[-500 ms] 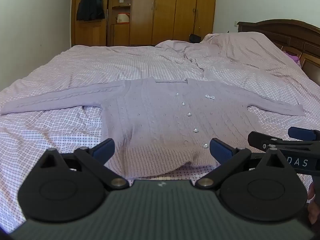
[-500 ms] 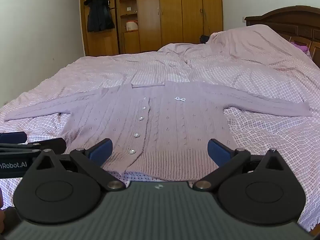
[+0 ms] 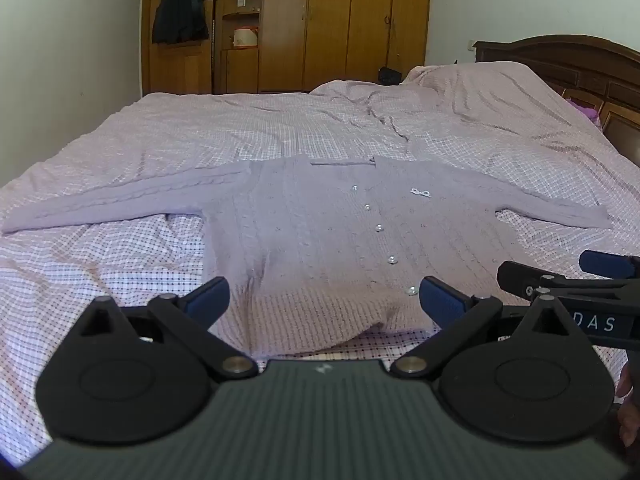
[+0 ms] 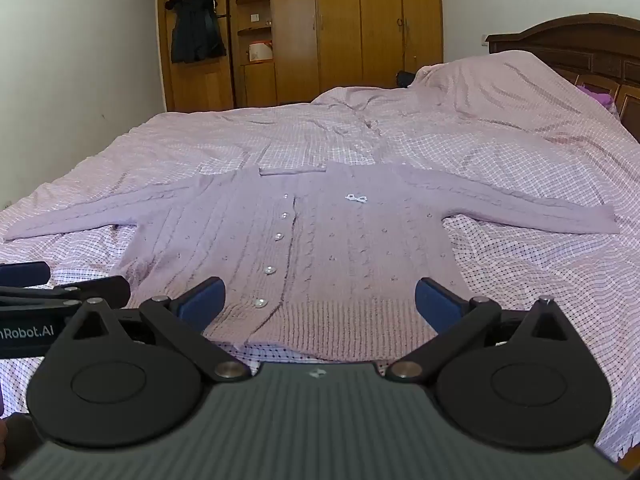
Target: Fold small clothes
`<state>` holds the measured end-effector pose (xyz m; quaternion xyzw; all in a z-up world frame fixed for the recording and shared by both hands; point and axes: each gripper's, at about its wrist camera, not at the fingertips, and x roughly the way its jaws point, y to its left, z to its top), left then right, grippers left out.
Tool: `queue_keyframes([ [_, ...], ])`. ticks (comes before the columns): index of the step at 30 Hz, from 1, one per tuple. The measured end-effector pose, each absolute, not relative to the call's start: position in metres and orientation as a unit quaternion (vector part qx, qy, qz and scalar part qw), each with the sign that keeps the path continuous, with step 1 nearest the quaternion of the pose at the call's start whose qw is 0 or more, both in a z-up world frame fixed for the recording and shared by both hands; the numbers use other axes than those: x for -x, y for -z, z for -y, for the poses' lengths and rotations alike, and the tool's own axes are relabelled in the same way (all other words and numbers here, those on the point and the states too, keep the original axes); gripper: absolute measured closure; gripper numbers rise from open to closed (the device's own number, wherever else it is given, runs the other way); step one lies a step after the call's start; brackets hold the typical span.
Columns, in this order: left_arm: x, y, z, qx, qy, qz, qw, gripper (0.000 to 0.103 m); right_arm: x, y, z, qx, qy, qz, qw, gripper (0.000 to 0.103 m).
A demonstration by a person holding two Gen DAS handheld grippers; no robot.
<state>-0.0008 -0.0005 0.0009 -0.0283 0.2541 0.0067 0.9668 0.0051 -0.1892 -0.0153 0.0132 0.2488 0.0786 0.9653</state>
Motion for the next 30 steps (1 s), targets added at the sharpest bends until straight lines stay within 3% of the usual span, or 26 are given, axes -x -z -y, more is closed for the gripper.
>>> queue_keyframes([
  [30, 0.0015, 0.0, 0.0007, 0.025, -0.002, -0.252, 0.967, 0.0, -0.0056, 0.0159, 0.1906, -0.015, -0.08, -0.252, 0.964, 0.0],
])
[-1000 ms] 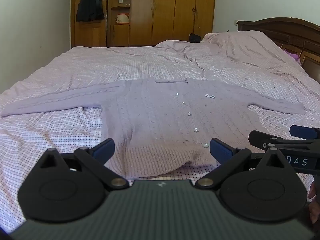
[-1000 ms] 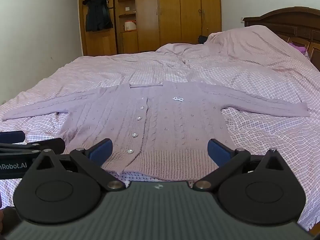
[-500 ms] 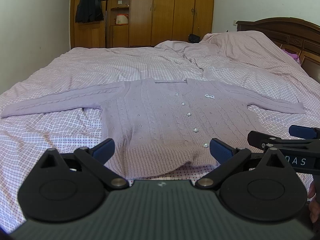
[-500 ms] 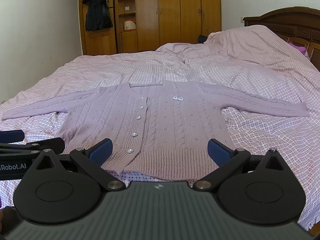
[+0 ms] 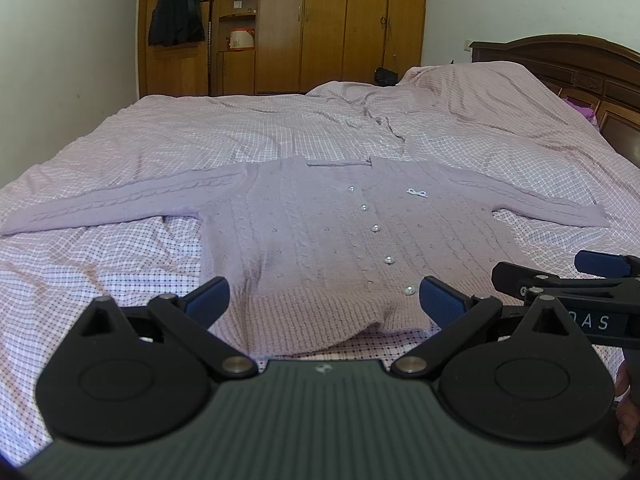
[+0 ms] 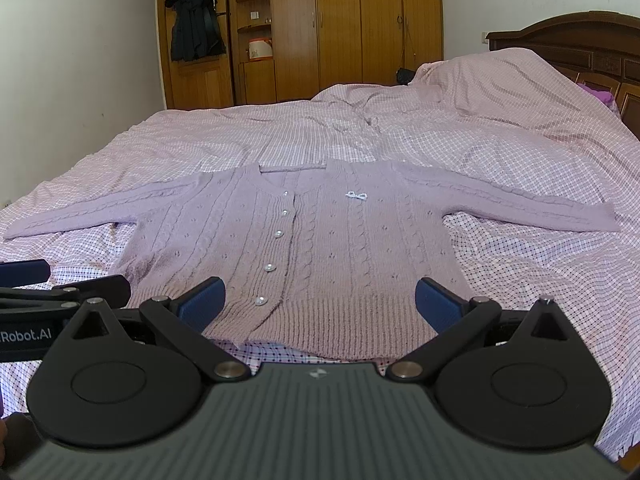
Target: Fold small clothes
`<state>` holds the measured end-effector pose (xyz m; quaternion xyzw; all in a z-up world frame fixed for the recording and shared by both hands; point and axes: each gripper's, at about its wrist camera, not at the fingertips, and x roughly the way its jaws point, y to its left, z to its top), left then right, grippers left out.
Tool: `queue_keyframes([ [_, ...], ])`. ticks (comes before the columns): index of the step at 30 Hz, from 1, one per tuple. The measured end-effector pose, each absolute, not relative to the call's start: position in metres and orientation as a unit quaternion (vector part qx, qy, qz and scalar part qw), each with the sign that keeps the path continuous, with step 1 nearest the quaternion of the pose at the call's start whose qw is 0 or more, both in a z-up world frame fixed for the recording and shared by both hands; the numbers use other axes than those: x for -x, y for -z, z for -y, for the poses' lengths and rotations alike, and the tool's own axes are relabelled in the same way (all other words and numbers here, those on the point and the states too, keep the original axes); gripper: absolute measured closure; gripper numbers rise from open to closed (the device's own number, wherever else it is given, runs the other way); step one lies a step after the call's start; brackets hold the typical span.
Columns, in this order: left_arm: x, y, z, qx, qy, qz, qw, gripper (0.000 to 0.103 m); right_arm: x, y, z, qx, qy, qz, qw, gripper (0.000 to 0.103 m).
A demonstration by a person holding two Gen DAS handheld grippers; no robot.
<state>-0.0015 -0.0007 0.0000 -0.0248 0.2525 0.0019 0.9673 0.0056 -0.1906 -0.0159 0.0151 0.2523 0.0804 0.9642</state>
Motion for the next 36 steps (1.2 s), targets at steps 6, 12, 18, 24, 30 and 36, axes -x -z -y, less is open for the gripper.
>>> queue_keyframes([
  [6, 0.0012, -0.0001, 0.001, 0.026, 0.0, -0.252, 0.967, 0.0, -0.0069, 0.017, 0.1879, -0.009, -0.078, -0.253, 0.964, 0.0],
  [12, 0.0012, 0.0006, 0.0002, 0.027, 0.0, -0.253, 0.967, 0.0, -0.0081, 0.0181, 0.1879, -0.01, -0.079, -0.255, 0.964, 0.0],
  [18, 0.0012, 0.0006, 0.0006, 0.028, 0.0, -0.253, 0.967, 0.0, -0.0092, 0.018, 0.1886, -0.011, -0.08, -0.255, 0.964, 0.0],
  [24, 0.0013, 0.0007, 0.0005, 0.027, 0.0, -0.253, 0.967, 0.0, -0.0097, 0.0185, 0.189, -0.012, -0.081, -0.256, 0.963, 0.0],
  [30, 0.0012, 0.0007, 0.0007, 0.027, 0.0, -0.253, 0.967, 0.0, -0.0099, 0.0186, 0.1892, -0.012, -0.082, -0.257, 0.963, 0.0],
  [36, 0.0012, 0.0008, 0.0006, 0.028, 0.0, -0.253, 0.967, 0.0, -0.0108, 0.0192, 0.1899, -0.013, -0.083, -0.259, 0.962, 0.0],
])
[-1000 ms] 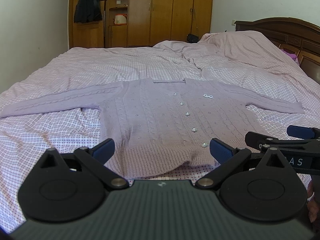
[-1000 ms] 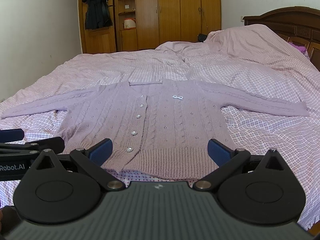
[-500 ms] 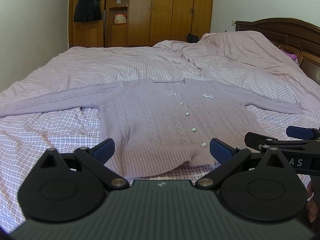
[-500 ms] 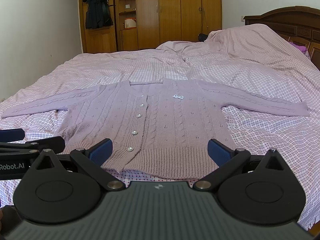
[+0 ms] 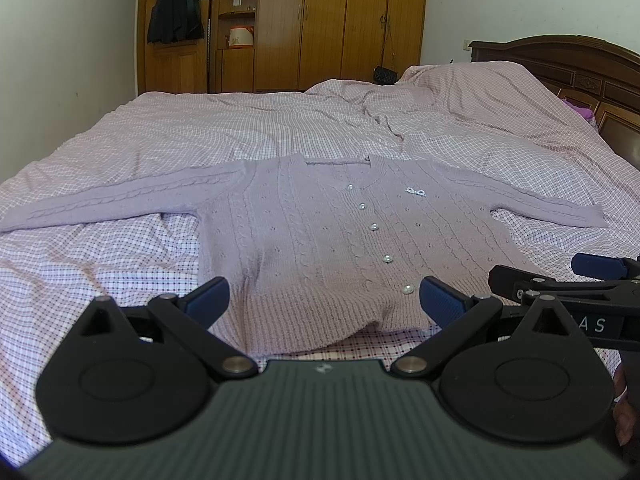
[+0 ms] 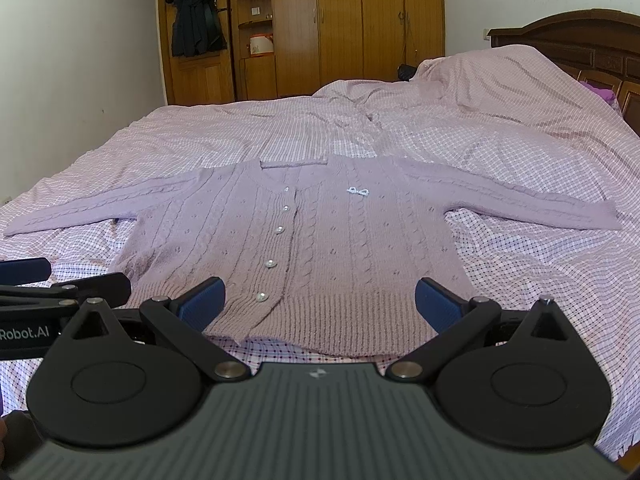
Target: Fold small clothes
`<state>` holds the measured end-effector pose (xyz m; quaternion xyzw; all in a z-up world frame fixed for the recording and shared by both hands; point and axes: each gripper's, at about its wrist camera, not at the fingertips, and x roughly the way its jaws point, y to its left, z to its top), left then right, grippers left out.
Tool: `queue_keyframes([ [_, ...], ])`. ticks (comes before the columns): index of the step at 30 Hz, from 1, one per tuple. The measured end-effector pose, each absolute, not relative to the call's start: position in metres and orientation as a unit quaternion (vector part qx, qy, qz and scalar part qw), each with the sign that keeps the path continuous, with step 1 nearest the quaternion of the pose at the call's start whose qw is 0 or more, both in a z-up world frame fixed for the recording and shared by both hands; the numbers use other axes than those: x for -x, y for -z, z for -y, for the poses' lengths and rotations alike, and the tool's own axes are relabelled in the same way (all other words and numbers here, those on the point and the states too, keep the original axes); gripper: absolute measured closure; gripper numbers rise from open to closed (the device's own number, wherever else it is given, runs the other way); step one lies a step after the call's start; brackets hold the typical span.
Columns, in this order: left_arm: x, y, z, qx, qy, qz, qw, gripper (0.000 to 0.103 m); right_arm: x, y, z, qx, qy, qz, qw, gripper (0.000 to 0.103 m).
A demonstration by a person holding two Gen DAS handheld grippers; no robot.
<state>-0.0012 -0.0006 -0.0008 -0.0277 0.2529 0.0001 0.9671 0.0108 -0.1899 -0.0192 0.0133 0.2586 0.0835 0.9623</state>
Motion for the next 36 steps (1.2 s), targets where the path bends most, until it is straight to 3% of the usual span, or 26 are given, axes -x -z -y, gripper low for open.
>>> queue_keyframes([
  [21, 0.002, 0.001, -0.002, 0.038, 0.0, -0.255, 0.966, 0.0, -0.009, 0.016, 0.18, 0.013, -0.073, -0.254, 0.964, 0.0],
  [31, 0.002, 0.001, -0.036, 0.108, 0.015, -0.261, 0.959, 0.0, -0.016, 0.004, 0.158, 0.018, -0.117, -0.234, 0.965, 0.0],
  [36, 0.005, 0.003, -0.061, 0.092, -0.005, -0.247, 0.965, 0.0, -0.027, 0.001, 0.12, 0.045, -0.137, -0.231, 0.962, 0.0],
])
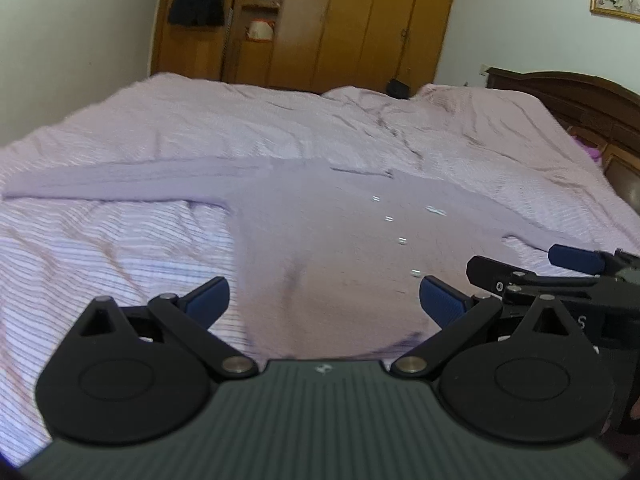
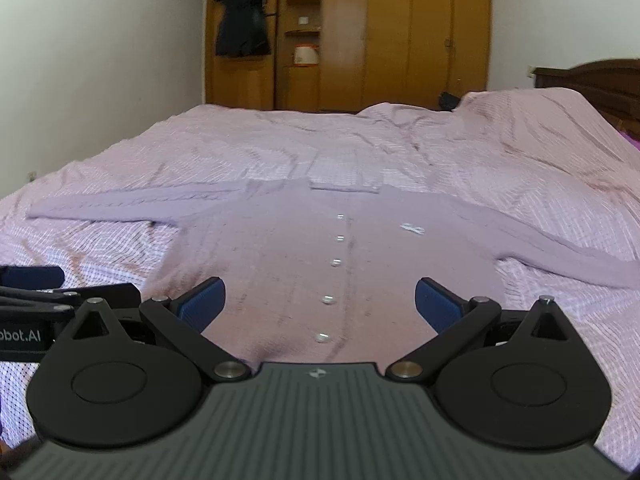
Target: Fold small clothes
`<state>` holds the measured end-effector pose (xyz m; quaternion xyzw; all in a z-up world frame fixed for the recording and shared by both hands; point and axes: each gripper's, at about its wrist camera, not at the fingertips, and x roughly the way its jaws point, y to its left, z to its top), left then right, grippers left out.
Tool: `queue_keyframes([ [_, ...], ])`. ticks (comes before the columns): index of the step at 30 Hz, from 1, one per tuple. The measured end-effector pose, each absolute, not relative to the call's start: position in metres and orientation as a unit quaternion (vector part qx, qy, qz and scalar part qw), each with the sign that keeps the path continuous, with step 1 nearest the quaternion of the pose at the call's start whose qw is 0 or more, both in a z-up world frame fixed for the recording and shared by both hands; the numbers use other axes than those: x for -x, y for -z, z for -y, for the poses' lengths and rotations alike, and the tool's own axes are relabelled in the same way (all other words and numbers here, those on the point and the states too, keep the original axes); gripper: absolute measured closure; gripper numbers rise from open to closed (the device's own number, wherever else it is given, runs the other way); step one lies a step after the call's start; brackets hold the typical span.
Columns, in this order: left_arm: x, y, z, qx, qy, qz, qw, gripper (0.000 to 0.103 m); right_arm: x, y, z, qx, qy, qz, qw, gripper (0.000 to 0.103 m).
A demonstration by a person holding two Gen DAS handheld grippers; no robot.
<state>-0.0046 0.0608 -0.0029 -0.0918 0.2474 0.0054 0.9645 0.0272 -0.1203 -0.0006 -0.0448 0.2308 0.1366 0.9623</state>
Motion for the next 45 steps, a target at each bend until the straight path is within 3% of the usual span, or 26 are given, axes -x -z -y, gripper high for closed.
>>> queue_keyframes([
  [21, 0.023, 0.0, -0.222, 0.135, -0.109, -0.221, 0.96, 0.0, -0.064, -0.014, -0.086, 0.114, -0.243, -0.219, 0.938, 0.0],
  [29, 0.017, 0.001, -0.284, 0.133, -0.151, -0.219, 0.955, 0.0, -0.081, -0.009, -0.16, 0.084, -0.265, -0.229, 0.933, 0.0],
  [34, 0.004, 0.01, -0.322, 0.138, -0.179, -0.229, 0.947, 0.0, -0.091, 0.005, -0.206, 0.083, -0.26, -0.194, 0.942, 0.0],
  [45, -0.022, 0.023, -0.382, 0.124, -0.229, -0.223, 0.939, 0.0, -0.142, 0.029, -0.296, 0.064, -0.276, -0.243, 0.928, 0.0],
])
